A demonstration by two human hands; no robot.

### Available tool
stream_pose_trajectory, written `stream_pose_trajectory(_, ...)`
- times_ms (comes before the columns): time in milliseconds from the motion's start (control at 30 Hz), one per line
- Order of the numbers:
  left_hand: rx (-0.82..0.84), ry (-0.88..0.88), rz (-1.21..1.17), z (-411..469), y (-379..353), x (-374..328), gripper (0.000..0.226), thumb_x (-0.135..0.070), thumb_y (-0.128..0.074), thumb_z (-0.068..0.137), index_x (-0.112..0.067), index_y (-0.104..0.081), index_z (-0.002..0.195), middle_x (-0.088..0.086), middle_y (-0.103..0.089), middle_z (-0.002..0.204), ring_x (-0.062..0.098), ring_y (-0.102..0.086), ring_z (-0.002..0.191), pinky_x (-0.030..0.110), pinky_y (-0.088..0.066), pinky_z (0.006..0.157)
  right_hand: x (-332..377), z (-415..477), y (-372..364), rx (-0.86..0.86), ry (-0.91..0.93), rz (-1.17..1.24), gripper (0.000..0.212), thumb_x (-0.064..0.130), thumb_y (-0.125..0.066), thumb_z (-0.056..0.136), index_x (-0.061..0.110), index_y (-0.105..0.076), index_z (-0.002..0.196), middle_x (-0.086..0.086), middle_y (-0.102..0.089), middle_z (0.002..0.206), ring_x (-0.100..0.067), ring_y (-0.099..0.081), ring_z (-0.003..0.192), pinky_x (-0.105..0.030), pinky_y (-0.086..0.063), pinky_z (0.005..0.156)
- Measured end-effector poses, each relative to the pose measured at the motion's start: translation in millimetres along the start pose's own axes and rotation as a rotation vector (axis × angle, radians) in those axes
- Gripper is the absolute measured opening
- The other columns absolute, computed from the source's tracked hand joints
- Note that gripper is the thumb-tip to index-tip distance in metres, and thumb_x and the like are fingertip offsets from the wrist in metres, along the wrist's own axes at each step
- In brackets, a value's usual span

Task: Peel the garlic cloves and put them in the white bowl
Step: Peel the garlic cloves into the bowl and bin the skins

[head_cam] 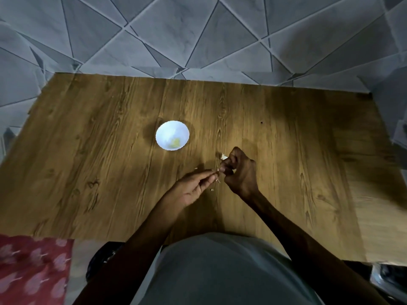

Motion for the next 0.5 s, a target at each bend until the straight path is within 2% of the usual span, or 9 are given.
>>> stream_pose_trajectory(67, 0.000, -0.339, 0.420, -4, 0, -23, 0.010, -0.001, -0.066, 0.088, -0.004, -0.074, 0.083, 0.007, -0.074, 0.079, 0.019, -0.071, 0.078, 0.024, -0.058, 0.073, -16, -1, -2, 0.020, -0.225, 0.114, 0.038, -0.004, -0.071, 0.078, 0.021, -0.043, 0.075, -0.001, -0.065, 0.069, -0.008, -0.062, 0.061, -0.013, -0.047, 0.055)
stream_pose_trajectory(133, 0.029, -0.649, 0.786, -11, -9, -40, 0.005, -0.005, -0.070, 0.087, -0.004, -0.074, 0.091, 0.006, -0.074, 0.080, 0.021, -0.072, 0.076, 0.029, -0.058, 0.072, -36, -8, -16, 0.134, -0.527, 0.488, 0.030, -0.008, -0.065, 0.082, 0.016, -0.048, 0.078, -0.008, -0.068, 0.076, -0.014, -0.064, 0.067, -0.026, -0.053, 0.060)
stream_pose_trajectory(167, 0.043, -0.728, 0.859, -14, -13, -43, 0.007, -0.006, -0.070, 0.087, -0.003, -0.073, 0.093, 0.007, -0.074, 0.081, 0.021, -0.073, 0.075, 0.029, -0.058, 0.071, -41, -13, -24, 0.203, -0.655, 0.653, 0.026, -0.011, -0.062, 0.084, 0.012, -0.051, 0.078, -0.010, -0.068, 0.079, -0.017, -0.065, 0.069, -0.029, -0.055, 0.062)
stream_pose_trajectory(233, 0.066, -0.698, 0.789, -15, -13, -43, 0.010, -0.005, -0.069, 0.088, -0.001, -0.073, 0.095, 0.012, -0.074, 0.083, 0.023, -0.073, 0.077, 0.030, -0.059, 0.074, -44, -20, -34, 0.328, -0.823, 0.833, 0.024, -0.014, -0.056, 0.087, 0.007, -0.057, 0.075, -0.009, -0.067, 0.078, -0.016, -0.063, 0.069, -0.028, -0.053, 0.065)
stream_pose_trajectory(367, 0.118, -0.308, 0.366, -3, -4, -22, 0.015, -0.004, -0.065, 0.090, 0.001, -0.070, 0.102, 0.018, -0.073, 0.097, 0.022, -0.070, 0.092, 0.024, -0.056, 0.083, -42, -27, -44, 0.471, -0.984, 1.007, 0.028, -0.013, -0.047, 0.092, 0.007, -0.057, 0.075, -0.003, -0.066, 0.071, -0.012, -0.062, 0.067, -0.020, -0.053, 0.061)
stream_pose_trajectory(433, 0.115, -0.264, 0.312, -3, -2, -18, 0.018, -0.003, -0.064, 0.090, 0.004, -0.068, 0.106, 0.017, -0.072, 0.099, 0.020, -0.070, 0.092, 0.019, -0.054, 0.080, -43, -26, -40, 0.463, -0.941, 0.967, 0.029, -0.014, -0.050, 0.091, 0.009, -0.058, 0.075, -0.003, -0.068, 0.073, -0.013, -0.064, 0.069, -0.023, -0.054, 0.065)
stream_pose_trajectory(500, 0.090, -0.287, 0.309, -5, 0, -19, 0.021, -0.002, -0.064, 0.090, 0.006, -0.067, 0.109, 0.017, -0.072, 0.098, 0.019, -0.071, 0.090, 0.018, -0.054, 0.077, -45, -20, -32, 0.416, -0.800, 0.840, 0.021, -0.013, -0.057, 0.088, 0.005, -0.063, 0.079, -0.007, -0.071, 0.078, -0.017, -0.069, 0.072, -0.026, -0.056, 0.067)
Point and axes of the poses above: each hand's wrist, its own z-axis towards the middle knuckle, its own y-axis out of the back of the hand, x = y × z, the point moved 8 cm from there along z, towards the middle knuckle
